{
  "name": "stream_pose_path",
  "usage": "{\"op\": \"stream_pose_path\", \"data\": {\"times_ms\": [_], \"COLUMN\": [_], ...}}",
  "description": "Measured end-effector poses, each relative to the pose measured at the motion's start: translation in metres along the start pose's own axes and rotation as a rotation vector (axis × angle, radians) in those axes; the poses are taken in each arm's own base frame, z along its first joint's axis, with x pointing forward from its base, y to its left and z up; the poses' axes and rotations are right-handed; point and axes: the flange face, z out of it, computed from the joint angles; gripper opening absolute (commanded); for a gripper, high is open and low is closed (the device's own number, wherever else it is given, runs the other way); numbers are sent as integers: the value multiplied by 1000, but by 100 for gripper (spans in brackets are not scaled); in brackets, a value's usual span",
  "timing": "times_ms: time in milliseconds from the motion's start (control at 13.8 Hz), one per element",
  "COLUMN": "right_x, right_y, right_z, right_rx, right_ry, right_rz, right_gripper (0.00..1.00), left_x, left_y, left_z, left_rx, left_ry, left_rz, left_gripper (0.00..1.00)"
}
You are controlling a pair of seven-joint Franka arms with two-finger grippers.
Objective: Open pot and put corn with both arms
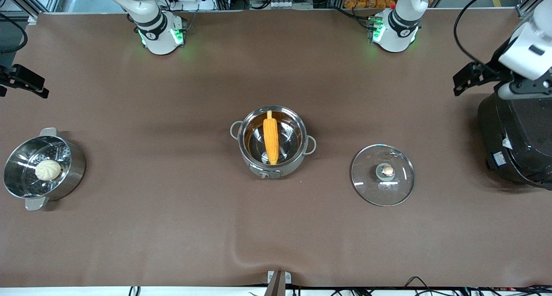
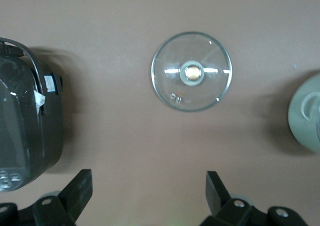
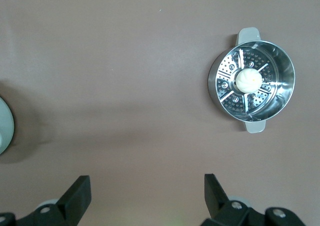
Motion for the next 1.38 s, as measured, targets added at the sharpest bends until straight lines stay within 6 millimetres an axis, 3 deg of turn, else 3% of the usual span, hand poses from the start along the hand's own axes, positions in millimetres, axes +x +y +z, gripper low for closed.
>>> {"op": "stream_pose_path", "data": {"times_ms": [290,871,1379], "right_x": [1,4,4], "right_y": [8,15,15], "right_z": [5,10,19], "right_rx": [7,21,54], "right_ry": [1,13,-13], "right_rz": [15,30,33], "right_gripper": [100,100,100], "left_x": [-3,15,20], "left_y": [0,5,13], "left_z": [-17,1,-2], "left_rx": [-18,-19,-21], "left_ry": [-23,-59,-49], "left_rz": [63,112,126], "left_gripper": [100,100,100]}}
